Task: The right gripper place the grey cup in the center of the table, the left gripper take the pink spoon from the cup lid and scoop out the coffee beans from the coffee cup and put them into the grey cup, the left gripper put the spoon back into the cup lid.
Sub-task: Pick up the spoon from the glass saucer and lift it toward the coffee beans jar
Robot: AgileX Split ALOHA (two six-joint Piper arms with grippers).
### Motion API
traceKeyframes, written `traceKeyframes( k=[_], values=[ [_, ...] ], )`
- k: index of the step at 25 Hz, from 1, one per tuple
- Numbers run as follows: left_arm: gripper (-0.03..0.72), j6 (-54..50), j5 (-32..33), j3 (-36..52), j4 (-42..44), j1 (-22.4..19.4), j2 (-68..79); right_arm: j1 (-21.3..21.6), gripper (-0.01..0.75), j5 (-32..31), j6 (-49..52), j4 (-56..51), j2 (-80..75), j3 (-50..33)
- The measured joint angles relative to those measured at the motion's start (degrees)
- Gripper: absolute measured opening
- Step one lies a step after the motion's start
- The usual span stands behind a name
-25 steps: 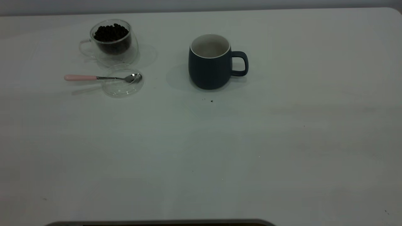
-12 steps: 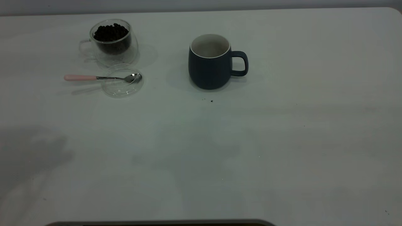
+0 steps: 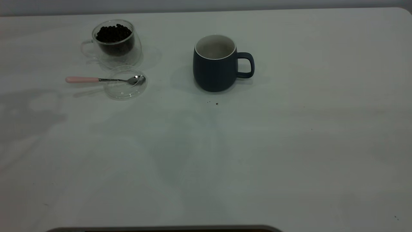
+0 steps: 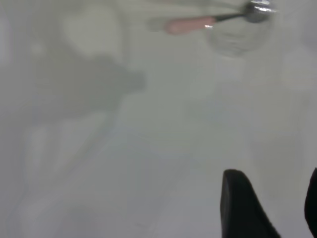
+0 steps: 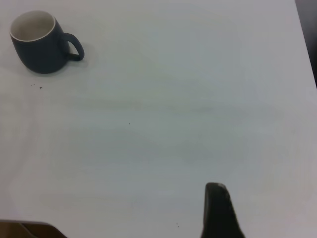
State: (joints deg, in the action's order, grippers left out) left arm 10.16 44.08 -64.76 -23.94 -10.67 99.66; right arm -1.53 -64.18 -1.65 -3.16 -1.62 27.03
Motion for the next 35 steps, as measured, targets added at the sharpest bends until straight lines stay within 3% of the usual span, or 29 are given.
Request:
traceKeyframes(
  k=[6,10,15,21,28,35],
  values=[
    [0.375,5.64,-1.56,-0.98,-1.84,-9.22,10.84,0.00,0.507,0.00,0.00,0.00,0.00,0.00],
    [0.375,16.23,-2.41,-1.80,-10.22,-11.79,18.10,0.00,0.507,0.00,0.00,0.00,0.00,0.00],
    [0.445,30.48,-3.26,-5.81,-20.43,-11.90,25.49,0.00,0.507,0.00,0.00,0.00,0.00,0.00],
    [0.539,32.93,-2.89,-13.63,-24.36,-11.90,33.35,0.00,0.507,0.00,0.00,0.00,0.00,0.00],
    [0.548,35.02,5.34,-22.91,-28.27,-11.90,42.75,0.00,0.507,-0.02,0.00,0.00,0.00,0.00],
    [0.548,40.36,7.56,-25.62,-32.54,-11.40,46.47,0.00,0.507,-0.02,0.00,0.00,0.00,0.00]
  ],
)
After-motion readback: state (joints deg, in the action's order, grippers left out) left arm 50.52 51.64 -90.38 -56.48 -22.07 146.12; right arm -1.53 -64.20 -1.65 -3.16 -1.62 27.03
